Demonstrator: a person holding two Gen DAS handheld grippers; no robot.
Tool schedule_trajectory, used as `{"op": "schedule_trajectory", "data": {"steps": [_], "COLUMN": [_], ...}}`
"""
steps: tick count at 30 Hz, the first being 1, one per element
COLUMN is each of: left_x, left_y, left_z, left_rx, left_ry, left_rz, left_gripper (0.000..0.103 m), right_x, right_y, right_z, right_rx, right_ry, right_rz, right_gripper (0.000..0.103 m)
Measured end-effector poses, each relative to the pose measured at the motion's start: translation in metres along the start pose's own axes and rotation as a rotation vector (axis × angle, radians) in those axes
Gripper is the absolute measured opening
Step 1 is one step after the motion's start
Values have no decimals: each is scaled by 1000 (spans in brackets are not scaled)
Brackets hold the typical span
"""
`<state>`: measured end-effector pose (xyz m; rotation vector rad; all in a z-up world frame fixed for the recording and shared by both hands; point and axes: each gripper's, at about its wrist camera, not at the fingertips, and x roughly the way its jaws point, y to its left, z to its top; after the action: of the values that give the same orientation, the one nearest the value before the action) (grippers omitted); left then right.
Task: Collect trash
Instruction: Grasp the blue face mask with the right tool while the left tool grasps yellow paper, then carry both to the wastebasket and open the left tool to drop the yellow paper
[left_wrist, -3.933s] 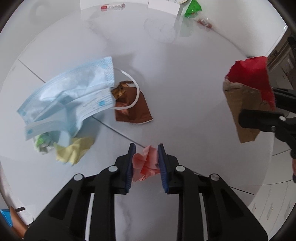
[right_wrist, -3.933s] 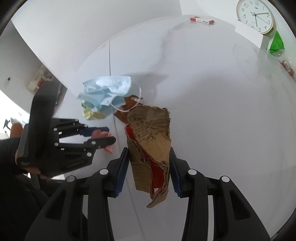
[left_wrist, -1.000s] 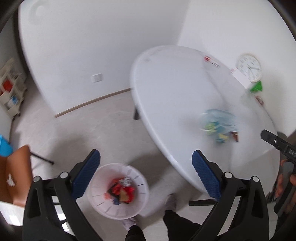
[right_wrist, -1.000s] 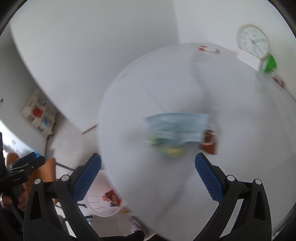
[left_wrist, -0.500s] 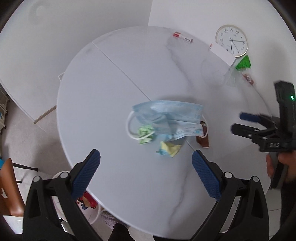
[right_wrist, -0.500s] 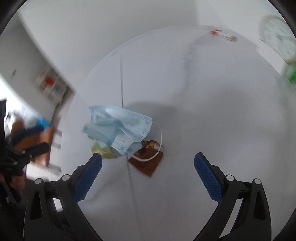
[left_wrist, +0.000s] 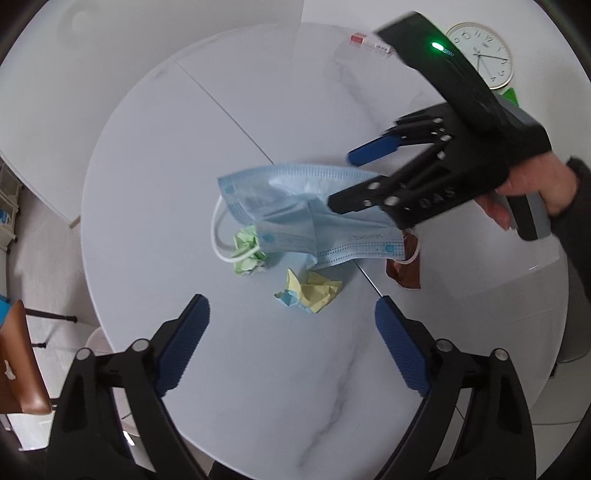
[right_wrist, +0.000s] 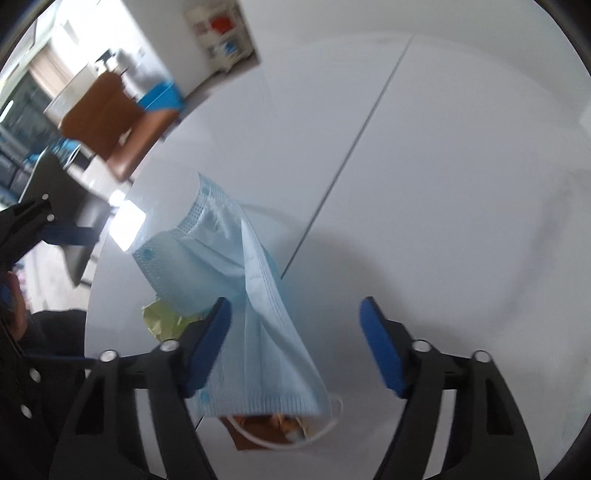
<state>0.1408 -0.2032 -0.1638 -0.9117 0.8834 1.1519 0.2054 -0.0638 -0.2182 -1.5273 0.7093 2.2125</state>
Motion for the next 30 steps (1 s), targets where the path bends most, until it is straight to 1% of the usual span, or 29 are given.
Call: {"op": "schedule_trajectory", "data": {"steps": [1,2,3,4,5,6,7,9,11,13,14,16,17,20,24,30], "left_x": [4,9,13,21,26,32,36,42,46,49,51,53,52,50,46,31], "left_y": [0,0,0,-1,-1,0,0,0,-1,-4,-5,-5,-5,-3,4,10], "left_z": [1,1,1,1,2,3,3,4,5,7,7,7,8,10,10,4], "left_rx": [-6,-12,-16,-23,-27,-33,-39,-46,-43,-29,-25,-21,-19,-19,-34,-46], "left_ry": [4,10,16,26,31,37,42,43,36,37,42,39,32,22,12,-5], "left_rz": [-2,-2,0,3,8,10,10,10,8,12,9,5,3,-5,-16,-36], "left_gripper": [85,84,82,81,77,73,71,66,66,58,53,51,49,45,43,43], "right_x": [4,8,13,11,10,8,4,-3,-11,-18,-21,-29,-33,-42,-53,-62], "right_y": [1,1,2,3,3,2,1,0,-2,-7,-10,-13,-15,-22,-27,-41], "right_z": [2,2,3,2,2,2,2,2,1,2,3,0,-1,-1,-4,-13], "right_rx": [-5,-11,-16,-18,-12,3,23,49,83,130,142,179,196,225,274,338], "right_ry": [24,48,72,73,75,76,66,43,9,-27,-39,-74,-93,-127,-183,-247], "right_rz": [12,23,36,38,51,75,101,122,154,185,192,213,228,232,238,222], "right_gripper": [54,42,38,32,21,17,16,16,15,15,15,15,16,15,15,15]}}
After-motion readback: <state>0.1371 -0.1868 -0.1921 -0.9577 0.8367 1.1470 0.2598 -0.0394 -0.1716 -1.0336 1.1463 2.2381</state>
